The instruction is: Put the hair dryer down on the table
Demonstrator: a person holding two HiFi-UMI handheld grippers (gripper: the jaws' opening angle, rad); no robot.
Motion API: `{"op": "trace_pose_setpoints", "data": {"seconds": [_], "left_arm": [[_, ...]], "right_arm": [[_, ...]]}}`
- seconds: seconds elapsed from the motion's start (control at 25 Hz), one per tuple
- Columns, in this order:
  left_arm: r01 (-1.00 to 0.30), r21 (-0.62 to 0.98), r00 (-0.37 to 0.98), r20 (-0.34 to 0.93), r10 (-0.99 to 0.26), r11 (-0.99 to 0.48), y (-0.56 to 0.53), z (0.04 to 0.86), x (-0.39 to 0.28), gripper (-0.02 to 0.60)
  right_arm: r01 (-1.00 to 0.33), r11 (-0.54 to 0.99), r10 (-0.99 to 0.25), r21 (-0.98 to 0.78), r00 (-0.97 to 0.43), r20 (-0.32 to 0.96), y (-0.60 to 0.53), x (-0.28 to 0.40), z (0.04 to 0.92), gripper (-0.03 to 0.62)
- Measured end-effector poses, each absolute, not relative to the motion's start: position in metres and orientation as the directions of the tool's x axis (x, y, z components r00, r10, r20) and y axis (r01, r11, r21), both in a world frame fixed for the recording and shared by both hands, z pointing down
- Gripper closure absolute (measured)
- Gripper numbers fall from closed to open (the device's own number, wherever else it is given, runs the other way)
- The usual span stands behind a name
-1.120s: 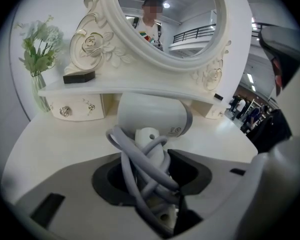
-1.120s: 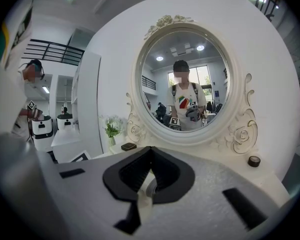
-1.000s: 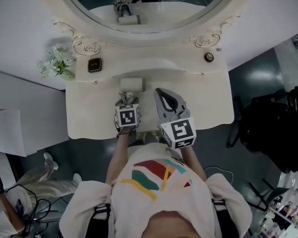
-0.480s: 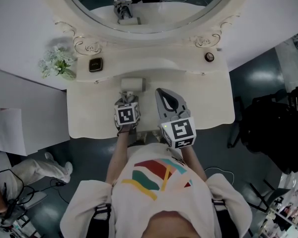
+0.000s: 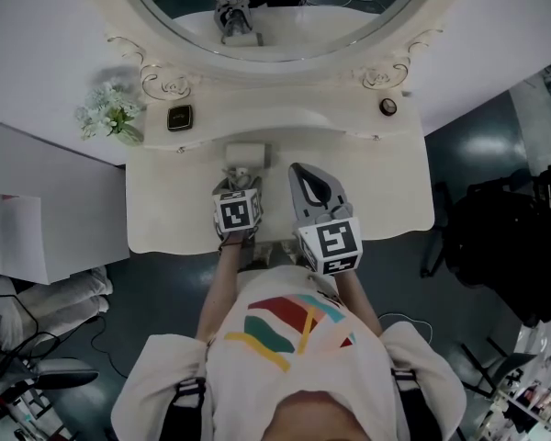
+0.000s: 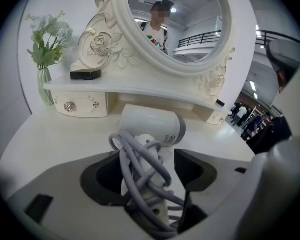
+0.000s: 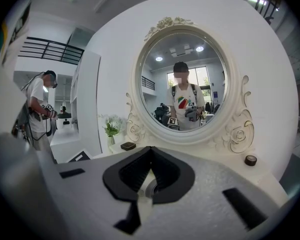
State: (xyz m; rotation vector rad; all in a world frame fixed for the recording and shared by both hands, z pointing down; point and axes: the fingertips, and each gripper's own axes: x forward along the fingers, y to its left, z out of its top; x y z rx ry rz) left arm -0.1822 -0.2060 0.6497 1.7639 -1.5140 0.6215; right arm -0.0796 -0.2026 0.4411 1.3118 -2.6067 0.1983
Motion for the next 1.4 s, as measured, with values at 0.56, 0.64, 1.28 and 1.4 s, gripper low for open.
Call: {"op": "trace_pose_setpoints", "data": {"seconds": [0.56, 0.64, 1.28, 1.4], "left_arm": [[-0.987, 0.163, 0.108, 0.625, -0.773, -0.007, -0.219, 0.570, -0.210, 0.261], [-0.989, 0.147, 0.103, 0.585, -0.805, -0.019, -0.224, 0.551, -0.209, 0.261], [-0.984, -0.001, 0.178, 0.031, -0.984, -0.178, -0.213, 0.379, -0.191, 0.534], [-0.990, -0.024, 0.141, -0.021, -0.990, -0.141, -0.208, 0.370, -0.196, 0.551]], "right_arm": [[-0.770, 0.638, -0.746, -0.019, -0.624, 0.230, -0.191, -0.095, 0.434, 0.594], [-0.766, 0.643, -0.745, -0.015, -0.629, 0.221, -0.191, -0.097, 0.431, 0.594], [-0.773, 0.632, -0.772, 0.057, -0.622, 0.130, -0.188, -0.104, 0.401, 0.594], [-0.775, 0.628, -0.778, 0.071, -0.620, 0.106, -0.185, -0.105, 0.397, 0.594]]}}
